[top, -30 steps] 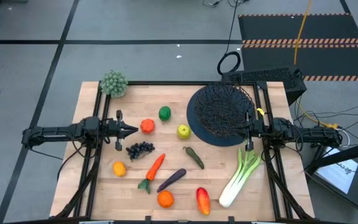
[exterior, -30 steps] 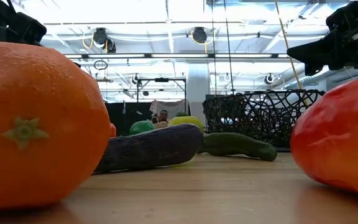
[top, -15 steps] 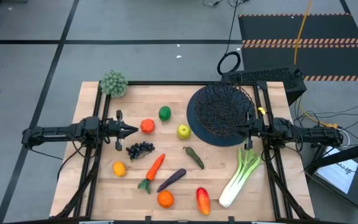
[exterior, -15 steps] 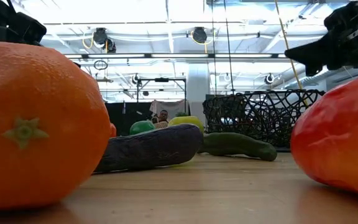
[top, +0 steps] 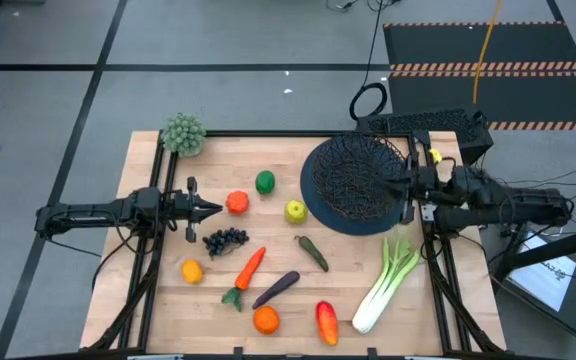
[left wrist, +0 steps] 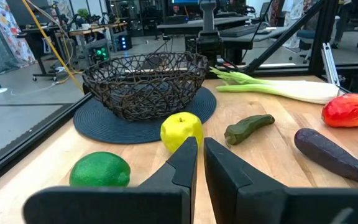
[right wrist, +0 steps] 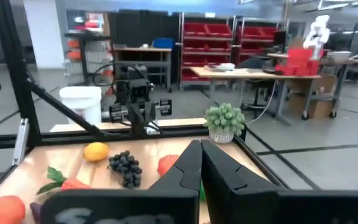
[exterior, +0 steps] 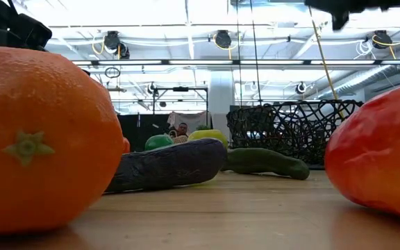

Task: Build produce basket
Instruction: Put the green celery into the black woven basket

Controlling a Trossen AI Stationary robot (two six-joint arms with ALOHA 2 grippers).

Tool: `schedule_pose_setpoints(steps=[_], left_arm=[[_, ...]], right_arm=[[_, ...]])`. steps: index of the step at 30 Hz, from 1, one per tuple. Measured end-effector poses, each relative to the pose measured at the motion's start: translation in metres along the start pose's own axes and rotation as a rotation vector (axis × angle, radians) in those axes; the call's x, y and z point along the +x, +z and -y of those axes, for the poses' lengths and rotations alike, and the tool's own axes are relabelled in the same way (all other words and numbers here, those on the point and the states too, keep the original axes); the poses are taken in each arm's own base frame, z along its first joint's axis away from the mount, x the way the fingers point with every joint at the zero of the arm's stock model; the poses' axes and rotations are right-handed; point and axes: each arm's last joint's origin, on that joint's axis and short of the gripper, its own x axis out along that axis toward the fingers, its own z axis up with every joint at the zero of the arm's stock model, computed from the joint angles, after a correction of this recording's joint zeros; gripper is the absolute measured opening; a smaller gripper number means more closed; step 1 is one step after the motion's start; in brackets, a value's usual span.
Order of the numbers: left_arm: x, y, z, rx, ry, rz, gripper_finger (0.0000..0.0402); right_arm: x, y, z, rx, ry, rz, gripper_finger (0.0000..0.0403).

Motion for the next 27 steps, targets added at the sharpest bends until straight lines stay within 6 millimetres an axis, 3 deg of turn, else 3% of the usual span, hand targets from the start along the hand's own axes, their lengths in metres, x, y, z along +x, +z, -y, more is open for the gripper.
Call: schedule_pose_setpoints(steps=[15,22,27], left_arm=[[0.0,0.0,0.0,0.0,0.0,0.0,0.0033],[0.0,0.0,0.0,0.0,0.0,0.0,0.0033],[0.0,0.001,0.0,0.0,0.002,0.017,0.0033]], right_arm=[[0.038,0.14,-0.006,0.078,0.06,-0.027,0.0],[0.062,0.174,-0.01,0.071,0.058,-0.076,0.0],[0.079,0.174,-0.013,0.068,0.058,-0.096,0.0]])
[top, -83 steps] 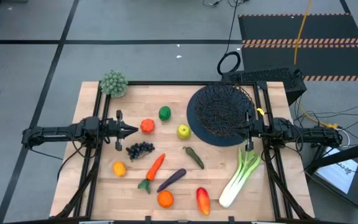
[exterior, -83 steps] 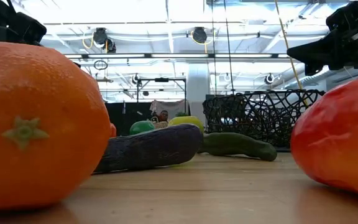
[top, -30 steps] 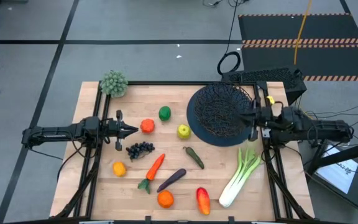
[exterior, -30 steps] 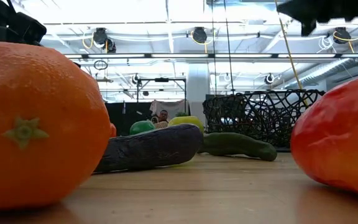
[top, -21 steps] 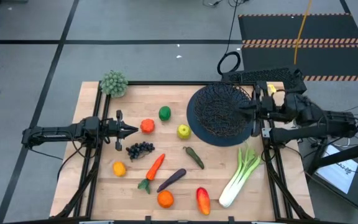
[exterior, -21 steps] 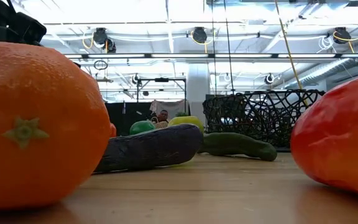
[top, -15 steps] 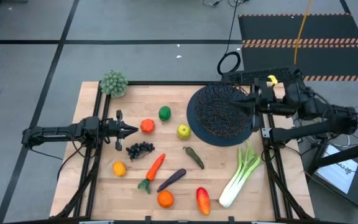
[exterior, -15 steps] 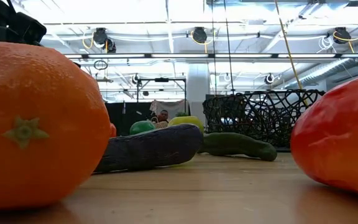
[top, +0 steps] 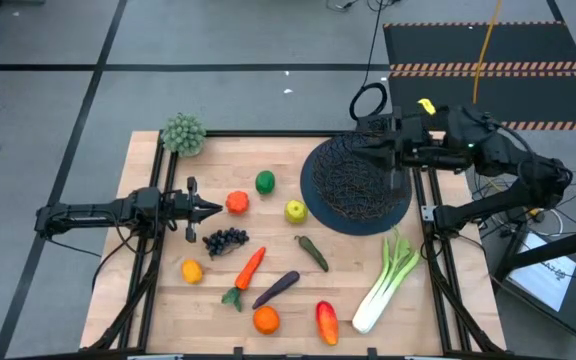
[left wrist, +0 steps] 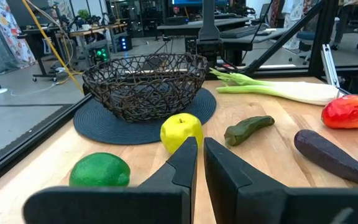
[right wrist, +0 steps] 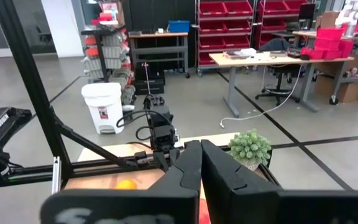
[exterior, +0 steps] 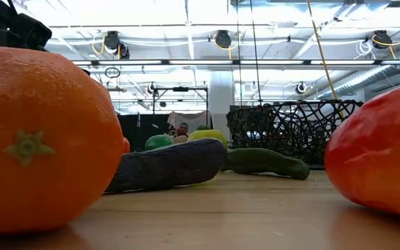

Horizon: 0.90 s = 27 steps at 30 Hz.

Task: Build produce basket
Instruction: Put the green celery into the black woven basket

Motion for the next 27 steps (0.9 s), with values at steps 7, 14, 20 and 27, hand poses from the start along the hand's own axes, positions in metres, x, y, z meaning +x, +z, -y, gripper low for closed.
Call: schedule_pose_setpoints(steps=[7,14,20,27], left_arm=[[0.0,0.003,0.0,0.0,0.002,0.029,0.0033],[0.0,0.003,-0.001,-0.036,0.018,0.032,0.0033],[0.0,0.003,-0.001,-0.05,0.018,0.032,0.0033],[0.0,0.006,-0.001,-0.098,0.018,0.056,0.0033]], right_arm=[[0.019,-0.008,-0.001,0.03,-0.005,-0.054,0.0],[0.025,-0.011,-0.002,0.038,-0.006,-0.07,0.0],[0.025,-0.011,-0.002,0.037,-0.007,-0.072,0.0],[0.025,-0.012,-0.002,0.036,-0.008,-0.087,0.0]])
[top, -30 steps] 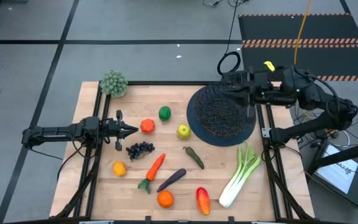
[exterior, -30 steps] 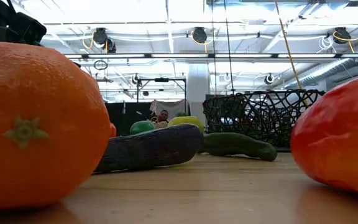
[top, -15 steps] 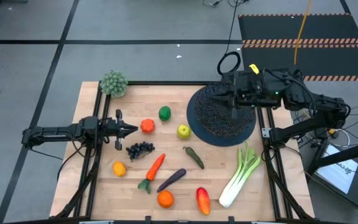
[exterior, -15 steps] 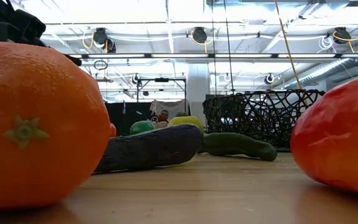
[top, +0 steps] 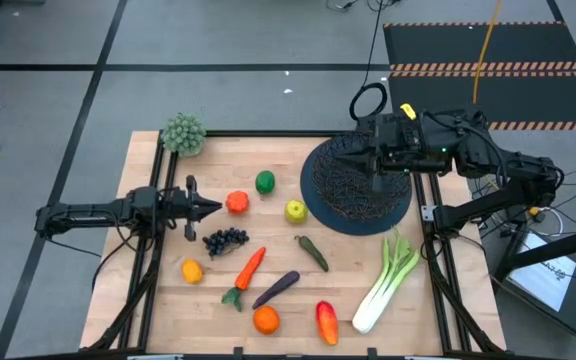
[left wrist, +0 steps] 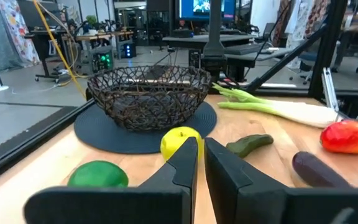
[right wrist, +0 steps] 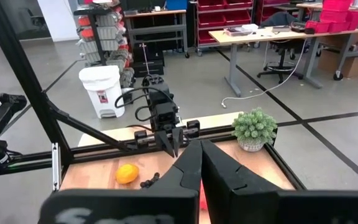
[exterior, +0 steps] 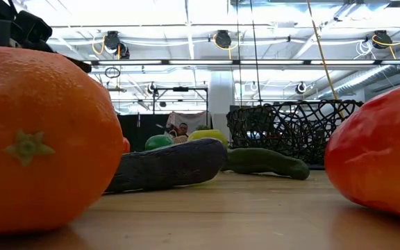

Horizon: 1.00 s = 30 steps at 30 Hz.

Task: Build produce basket
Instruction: Put the green celery into the black woven basket

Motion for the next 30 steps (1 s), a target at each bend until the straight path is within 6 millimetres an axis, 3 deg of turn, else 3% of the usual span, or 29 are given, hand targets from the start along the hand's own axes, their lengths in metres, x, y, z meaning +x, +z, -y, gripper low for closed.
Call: schedule_pose_setpoints(steps=[3,11,21,30], left_arm=[[-0.001,0.011,0.001,-0.049,-0.009,0.026,0.0023],[-0.017,0.072,0.002,-0.036,0.015,-0.031,0.0003],[-0.025,0.183,0.004,-0.107,0.019,-0.029,0.0005],[-0.003,0.286,0.007,-0.097,0.022,-0.085,0.0004]], right_arm=[[0.0,-0.001,0.0,-0.001,-0.001,-0.007,0.0],[0.0,-0.002,0.0,-0.002,-0.004,-0.021,0.0],[0.0,-0.002,0.0,-0.002,-0.003,-0.021,0.0],[-0.003,-0.002,0.001,-0.002,-0.002,-0.019,0.0]])
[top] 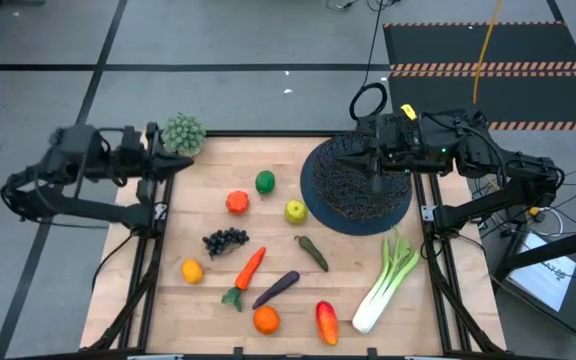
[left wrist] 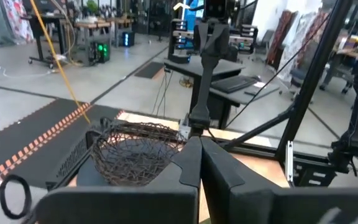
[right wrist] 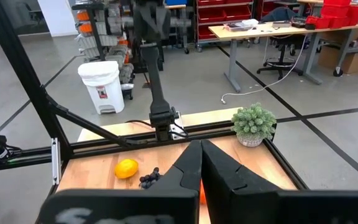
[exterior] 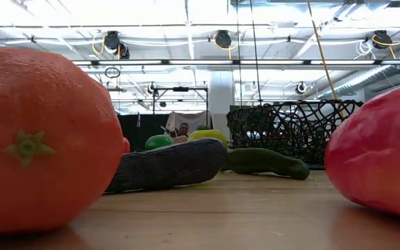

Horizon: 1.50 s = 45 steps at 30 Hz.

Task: Build produce basket
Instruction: Put the green celery into the black woven basket

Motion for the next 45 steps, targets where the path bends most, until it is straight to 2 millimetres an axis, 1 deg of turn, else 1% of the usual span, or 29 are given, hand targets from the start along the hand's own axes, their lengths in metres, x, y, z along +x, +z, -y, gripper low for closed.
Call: schedule_pose_setpoints(steps=[5,7,9,13,17,21,27,32,34,37,41,45], left_arm=[[0.021,0.039,0.005,0.01,0.007,-0.057,0.0006],[0.033,0.049,0.007,0.032,0.006,-0.059,0.0008],[0.045,0.053,0.008,0.062,0.006,-0.072,0.0004],[0.069,0.048,0.008,0.066,0.012,-0.132,0.0007],[0.089,0.042,0.009,-0.06,0.013,-0.176,0.0013],[0.104,0.034,0.011,-0.111,0.019,-0.233,0.0003],[0.117,0.027,0.021,-0.113,-0.018,-0.272,0.0013],[0.115,0.028,0.021,-0.291,0.001,-0.271,0.0008],[0.112,0.029,0.022,-0.339,-0.009,-0.273,0.0003],[0.109,0.03,0.023,-0.36,-0.02,-0.269,0.0008],[0.107,0.03,0.024,-0.309,-0.033,-0.272,0.0021],[0.106,0.026,0.025,-0.286,-0.052,-0.319,0.0021]], right_arm=[[-0.006,-0.003,0.001,0.002,-0.002,-0.031,0.0],[-0.008,-0.004,0.001,0.003,-0.004,-0.045,0.0],[-0.011,-0.005,0.002,0.002,-0.005,-0.055,0.0],[-0.014,-0.007,0.002,0.01,-0.007,-0.075,0.0],[-0.015,-0.007,0.002,0.092,-0.011,-0.078,0.0],[-0.015,-0.007,0.002,0.178,-0.015,-0.078,0.0],[-0.015,-0.007,0.002,0.357,-0.019,-0.077,0.0],[-0.013,-0.008,-0.004,0.577,-0.009,-0.088,0.0],[-0.012,-0.01,-0.01,0.682,-0.011,-0.096,0.0],[-0.01,-0.013,-0.026,0.802,-0.033,-0.096,0.0],[-0.008,-0.021,-0.056,0.905,-0.052,-0.104,0.0],[-0.002,-0.033,-0.085,0.975,-0.076,-0.124,0.0]])
